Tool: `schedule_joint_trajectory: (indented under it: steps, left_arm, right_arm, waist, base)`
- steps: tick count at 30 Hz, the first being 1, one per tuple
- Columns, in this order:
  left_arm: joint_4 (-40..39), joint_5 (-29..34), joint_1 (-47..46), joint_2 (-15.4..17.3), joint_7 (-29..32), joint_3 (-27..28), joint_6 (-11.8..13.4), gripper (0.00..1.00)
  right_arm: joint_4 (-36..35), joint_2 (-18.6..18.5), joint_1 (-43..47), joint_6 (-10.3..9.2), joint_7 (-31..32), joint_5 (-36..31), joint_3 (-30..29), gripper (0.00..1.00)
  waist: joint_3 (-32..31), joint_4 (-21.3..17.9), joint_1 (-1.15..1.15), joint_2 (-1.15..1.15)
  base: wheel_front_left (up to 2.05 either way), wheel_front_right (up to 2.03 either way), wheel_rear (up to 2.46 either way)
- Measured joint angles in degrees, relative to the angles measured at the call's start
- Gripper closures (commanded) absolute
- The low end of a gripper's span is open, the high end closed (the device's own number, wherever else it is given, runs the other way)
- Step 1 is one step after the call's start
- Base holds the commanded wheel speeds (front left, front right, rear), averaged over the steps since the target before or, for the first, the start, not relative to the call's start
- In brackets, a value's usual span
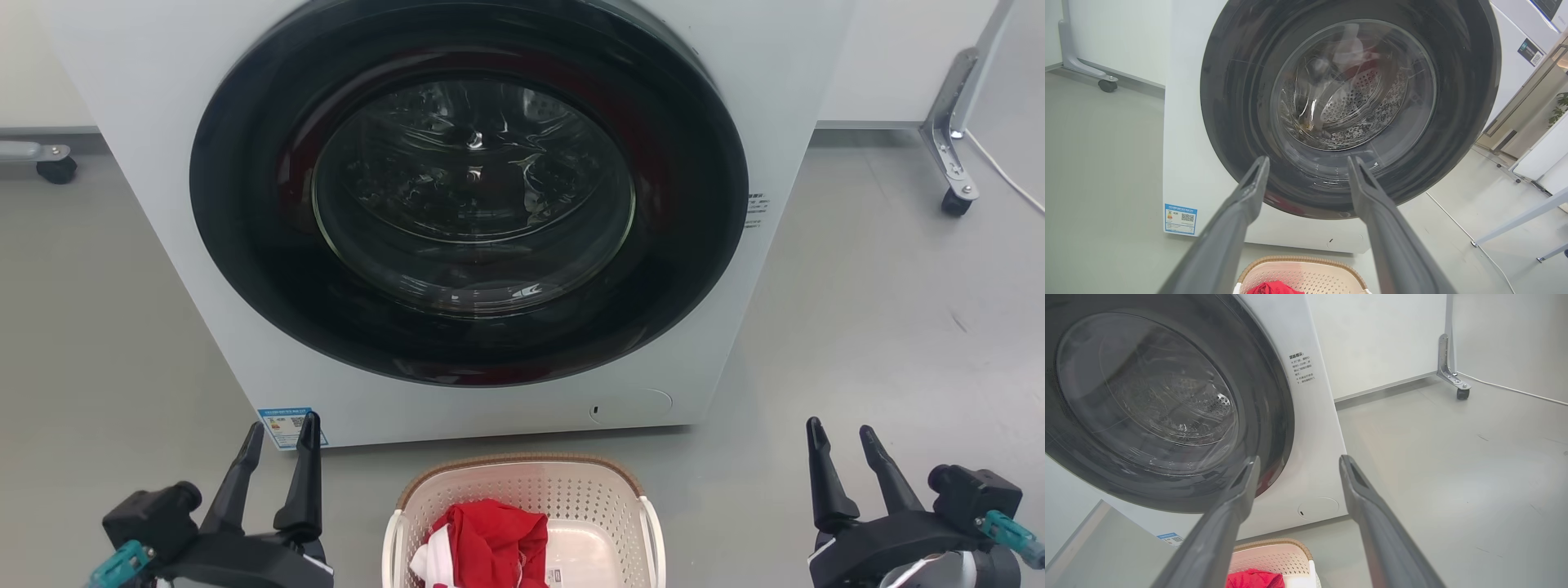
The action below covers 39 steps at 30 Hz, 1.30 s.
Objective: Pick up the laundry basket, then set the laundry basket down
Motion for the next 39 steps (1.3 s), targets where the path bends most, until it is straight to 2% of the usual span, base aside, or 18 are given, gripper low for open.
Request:
schedule_joint_trajectory:
  steps: [18, 28, 39]
  left_arm:
    - [0.1, 12.4, 2.2, 1.5, -4.0, -2.6, 2.0, 0.00]
    - [0.7, 17.2, 2.7, 1.6, -6.0, -3.6, 3.3, 0.00]
    - [1.6, 17.1, 3.3, 1.3, -6.0, -3.3, 3.4, 0.00]
  right_arm:
    - [1.5, -0.9, 0.1, -2.52, -4.0, -14.1, 3.5, 0.00]
    - [1.5, -1.3, 0.1, -4.01, -6.0, -20.7, 4.1, 0.00]
    - [1.5, -0.9, 1.0, -4.00, -6.1, -20.3, 3.0, 0.00]
  waist:
    - [0.2, -0.2, 0.00, 0.00]
    - [0.1, -0.3, 0.00, 0.00]
    - [0.1, -0.4, 0.00, 0.00]
  base:
    - [0.00, 0.00, 0.00]
    - [0.00, 0.00, 0.00]
    - [0.00, 0.00, 0.00]
